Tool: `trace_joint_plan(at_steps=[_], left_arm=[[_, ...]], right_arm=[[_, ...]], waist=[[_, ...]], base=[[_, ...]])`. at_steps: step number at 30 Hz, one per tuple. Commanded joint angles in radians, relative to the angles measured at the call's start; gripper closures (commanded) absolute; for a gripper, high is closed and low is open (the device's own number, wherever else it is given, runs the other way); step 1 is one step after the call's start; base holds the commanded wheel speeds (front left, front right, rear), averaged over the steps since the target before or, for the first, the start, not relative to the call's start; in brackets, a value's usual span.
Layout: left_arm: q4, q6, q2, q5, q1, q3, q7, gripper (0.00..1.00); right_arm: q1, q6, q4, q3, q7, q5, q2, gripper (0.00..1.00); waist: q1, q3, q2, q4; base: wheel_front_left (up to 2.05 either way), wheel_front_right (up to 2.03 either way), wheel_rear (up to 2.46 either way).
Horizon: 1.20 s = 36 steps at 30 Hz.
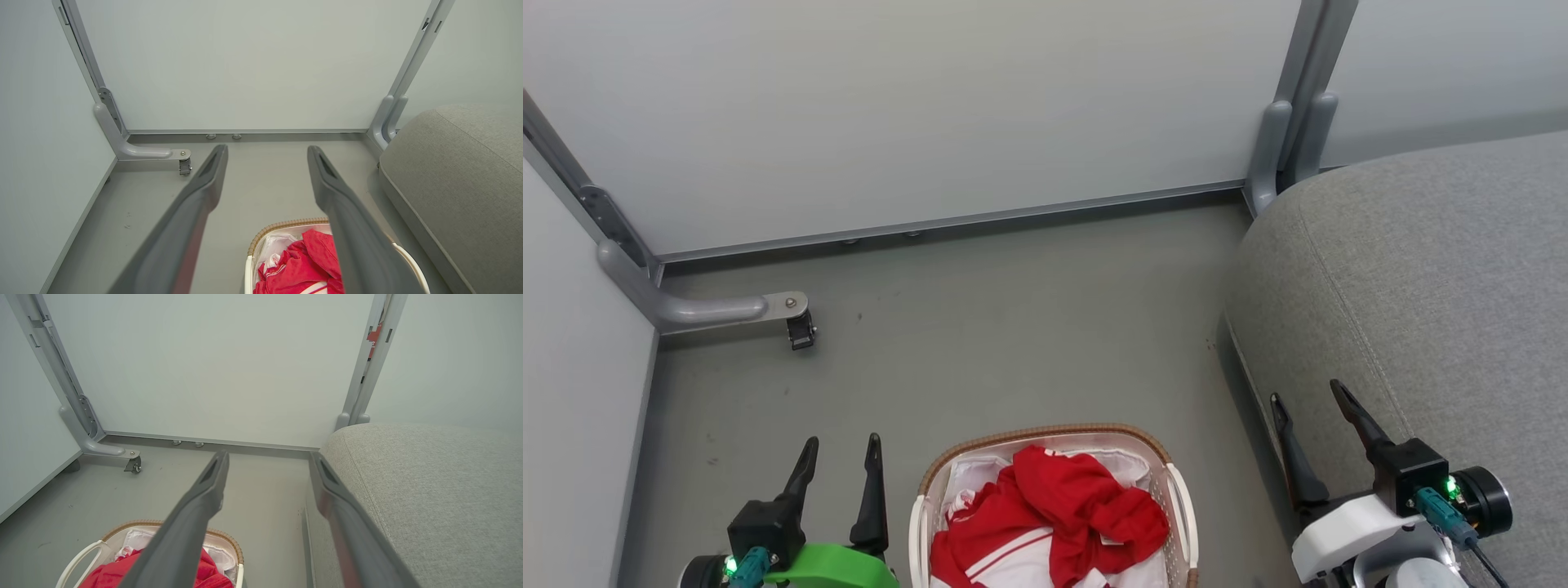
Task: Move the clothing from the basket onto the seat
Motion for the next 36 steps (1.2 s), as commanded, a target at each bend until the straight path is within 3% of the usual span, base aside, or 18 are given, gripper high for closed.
trace_joint_plan(at_steps=[1, 7, 13, 15, 23, 32, 36], left_arm=[[0.000, -0.004, 0.006, 0.010, -0.012, -0.002, -0.001, 0.00], [0.006, -0.018, 0.006, 0.051, -0.068, -0.035, -0.001, 0.00], [0.030, -0.037, 0.009, 0.108, -0.196, -0.079, -0.001, 0.00], [0.074, -0.042, 0.028, 0.158, -0.284, -0.143, 0.000, 0.00], [0.282, -0.046, 0.072, 0.207, -0.506, -0.384, 0.000, 0.00], [0.553, -0.046, 0.094, 0.141, -0.715, -0.655, 0.000, 0.00], [0.623, -0.046, 0.099, 0.114, -0.778, -0.728, 0.000, 0.00]], right_arm=[[-0.008, 0.000, -0.008, -0.005, -0.005, 0.003, -0.006, 0.00], [-0.045, 0.000, -0.038, -0.018, -0.005, -0.008, -0.006, 0.00], [-0.121, 0.000, -0.073, -0.036, -0.005, -0.019, -0.005, 0.00], [-0.166, 0.000, -0.087, -0.044, -0.005, -0.028, -0.005, 0.00], [-0.274, 0.000, -0.117, -0.056, -0.005, -0.010, -0.005, 0.00], [-0.348, 0.000, -0.139, -0.011, -0.005, 0.050, -0.004, 0.00], [-0.368, 0.000, -0.149, 0.005, -0.005, 0.079, -0.004, 0.00]], waist=[[0.0000, 0.014, -0.0001, 0.001], [0.0000, 0.099, -0.0001, -0.002], [0.0000, 0.252, -0.0001, -0.024], [0.0000, 0.345, -0.0001, -0.037], [0.0000, 0.548, -0.0001, -0.093], [0.0000, 0.698, -0.0001, -0.186], [0.0000, 0.736, -0.0001, -0.221]], base=[[0.00, 0.00, 0.00], [0.00, 0.00, 0.00], [0.00, 0.00, 0.00], [0.00, 0.00, 0.00], [0.00, 0.00, 0.00], [0.00, 0.00, 0.00], [0.00, 0.00, 0.00]])
